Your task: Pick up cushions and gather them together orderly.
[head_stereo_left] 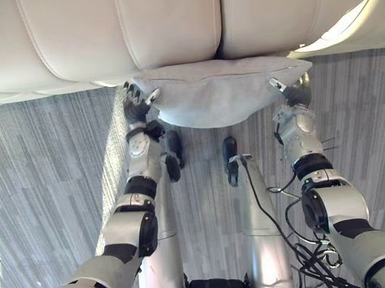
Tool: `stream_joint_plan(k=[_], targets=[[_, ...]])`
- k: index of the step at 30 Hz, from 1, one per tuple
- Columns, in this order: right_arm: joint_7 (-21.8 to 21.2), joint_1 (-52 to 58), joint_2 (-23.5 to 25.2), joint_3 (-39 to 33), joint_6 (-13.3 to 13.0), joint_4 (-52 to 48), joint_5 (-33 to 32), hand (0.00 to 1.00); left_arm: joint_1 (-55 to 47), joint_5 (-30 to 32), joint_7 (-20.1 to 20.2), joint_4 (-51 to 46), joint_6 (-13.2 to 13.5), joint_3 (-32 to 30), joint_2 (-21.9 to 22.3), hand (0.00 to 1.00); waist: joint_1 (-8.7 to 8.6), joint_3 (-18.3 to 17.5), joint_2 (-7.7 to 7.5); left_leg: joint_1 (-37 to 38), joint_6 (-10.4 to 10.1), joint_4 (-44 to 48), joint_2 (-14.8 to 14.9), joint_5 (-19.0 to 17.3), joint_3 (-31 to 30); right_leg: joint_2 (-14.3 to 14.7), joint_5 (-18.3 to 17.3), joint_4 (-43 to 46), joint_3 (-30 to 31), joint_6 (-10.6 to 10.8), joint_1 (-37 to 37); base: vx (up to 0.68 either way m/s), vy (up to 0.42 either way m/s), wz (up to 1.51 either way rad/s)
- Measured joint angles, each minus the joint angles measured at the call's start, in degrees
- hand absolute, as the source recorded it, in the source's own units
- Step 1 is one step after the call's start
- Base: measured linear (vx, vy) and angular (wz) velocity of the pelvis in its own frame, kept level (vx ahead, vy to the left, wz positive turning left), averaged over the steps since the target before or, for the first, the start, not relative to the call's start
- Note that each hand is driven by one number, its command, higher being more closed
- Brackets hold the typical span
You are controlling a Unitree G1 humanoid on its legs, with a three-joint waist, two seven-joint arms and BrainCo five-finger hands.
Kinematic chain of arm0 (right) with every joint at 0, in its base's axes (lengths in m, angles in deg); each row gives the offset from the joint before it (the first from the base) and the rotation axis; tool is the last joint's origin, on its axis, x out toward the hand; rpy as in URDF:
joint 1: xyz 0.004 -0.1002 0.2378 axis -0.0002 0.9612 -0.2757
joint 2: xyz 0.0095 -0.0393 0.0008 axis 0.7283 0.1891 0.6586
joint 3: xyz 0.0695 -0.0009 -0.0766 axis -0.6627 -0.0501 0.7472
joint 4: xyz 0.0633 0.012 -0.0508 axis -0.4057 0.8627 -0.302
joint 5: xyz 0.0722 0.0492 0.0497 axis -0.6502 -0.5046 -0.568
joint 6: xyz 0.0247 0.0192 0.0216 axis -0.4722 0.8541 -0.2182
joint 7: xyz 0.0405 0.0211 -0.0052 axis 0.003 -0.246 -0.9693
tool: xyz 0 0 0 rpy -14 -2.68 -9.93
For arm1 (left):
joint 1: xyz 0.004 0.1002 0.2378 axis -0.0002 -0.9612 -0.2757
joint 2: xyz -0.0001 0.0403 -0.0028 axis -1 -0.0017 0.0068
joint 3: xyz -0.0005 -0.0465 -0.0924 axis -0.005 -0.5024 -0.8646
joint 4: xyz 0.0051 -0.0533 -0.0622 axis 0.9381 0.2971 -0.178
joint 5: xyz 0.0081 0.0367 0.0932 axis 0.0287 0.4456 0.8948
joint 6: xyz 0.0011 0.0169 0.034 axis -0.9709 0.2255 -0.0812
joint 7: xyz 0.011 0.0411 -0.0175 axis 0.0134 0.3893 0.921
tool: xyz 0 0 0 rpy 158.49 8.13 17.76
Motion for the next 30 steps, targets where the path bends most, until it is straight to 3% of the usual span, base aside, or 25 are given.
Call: stream_joint_plan(k=[6, 12, 15, 19, 21, 25, 27, 30], targets=[[-0.6, 0.0, -1.7, 5.8, 0.0, -1.5, -2.3, 1.00, 0.3, -2.2, -0.8, 1.5, -0.2, 3.9, -1.6, 1.00, -0.04, 0.2, 0.50, 0.2, 0.0, 0.2, 0.0, 0.0, 0.2, 0.1, 0.2, 0.1, 0.2, 0.3, 0.1, -0.02, 0.024, -0.02], [-0.6, 7.4, -2.9, 9.1, 0.0, -14.6, -2.2, 1.00, -5.1, -3.2, -3.2, -4.2, -0.2, 9.3, -4.5, 1.00, 0.27, -0.1, 1.16, 5.4, 0.0, -1.0, 0.0, 0.0, 0.1, 0.1, 0.1, -0.9, 0.1, 0.1, 5.1, -0.01, -0.001, 0.03], [0.3, 12.6, -2.8, 9.2, -0.5, -23.5, -1.0, 1.00, -9.9, -3.0, -4.8, -12.1, -0.2, 10.4, -4.6, 1.00, 0.45, -0.1, 1.34, 10.1, -0.1, -3.6, -0.2, 0.0, 0.3, -0.1, 0.3, -3.3, 0.0, -0.4, 9.7, -0.02, -0.026, 0.07], [1.9, 21.1, -2.2, 8.7, -1.2, -37.2, 1.1, 1.00, -17.8, -1.7, -7.0, -23.9, -0.1, 11.9, -4.6, 1.00, 0.67, -0.2, 1.85, 18.8, -1.6, -9.1, -0.5, 0.5, 0.4, -0.3, 1.1, -9.1, -0.4, -1.4, 18.6, 0.02, -0.052, 0.07], [2.3, 27.7, -1.0, 8.0, -1.5, -45.8, 3.2, 1.00, -24.3, -0.1, -7.1, -31.2, -0.2, 12.8, -4.2, 1.00, 0.98, -0.7, 2.75, 24.6, -1.6, -12.4, -0.9, 1.0, 0.4, -0.6, 1.6, -12.9, -0.8, -1.6, 24.8, 0.11, -0.036, 0.10], [2.9, 38.1, 0.9, 7.8, -1.6, -60.1, 7.6, 1.00, -35.2, 1.5, -7.1, -43.4, -0.2, 13.8, -3.1, 1.00, 1.80, -0.9, 2.96, 36.4, -2.4, -19.5, -2.5, 2.2, 1.4, -2.0, 1.7, -18.6, -0.7, -1.7, 35.8, 0.15, -0.038, 0.14], [2.7, 44.2, 3.7, 8.1, -2.0, -65.8, 10.4, 1.00, -42.6, 2.5, -6.8, -48.6, -0.1, 15.1, -2.5, 1.00, 1.94, -4.7, 3.66, 42.0, -2.8, -25.5, -3.5, 3.6, 1.1, -2.6, 2.7, -24.6, -1.4, -2.1, 41.6, 0.17, -0.054, 0.21], [0.5, 48.1, 4.8, 8.9, -2.6, -66.5, 11.7, 1.00, -50.1, 2.6, -5.2, -51.6, -0.2, 16.7, -2.7, 1.00, 1.72, -9.0, 3.87, 48.5, -3.0, -32.1, -5.1, 5.4, 0.7, -3.3, 4.4, -31.4, -1.4, -2.1, 48.0, 0.23, -0.029, 0.07]])
